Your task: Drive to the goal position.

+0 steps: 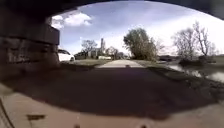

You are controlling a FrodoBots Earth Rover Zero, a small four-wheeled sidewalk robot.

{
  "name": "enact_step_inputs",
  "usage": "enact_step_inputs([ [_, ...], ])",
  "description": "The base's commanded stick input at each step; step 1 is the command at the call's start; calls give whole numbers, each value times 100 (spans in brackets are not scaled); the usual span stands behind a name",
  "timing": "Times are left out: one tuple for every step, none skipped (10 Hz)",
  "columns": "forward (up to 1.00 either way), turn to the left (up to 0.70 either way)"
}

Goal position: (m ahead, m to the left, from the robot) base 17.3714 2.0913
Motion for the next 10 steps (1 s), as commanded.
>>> enact_step_inputs([
  [100, 0],
  [100, 0],
  [100, 0],
  [100, 0],
  [100, 0],
  [100, 0],
  [100, 0],
  [100, 0],
  [100, 0],
  [100, 0],
])
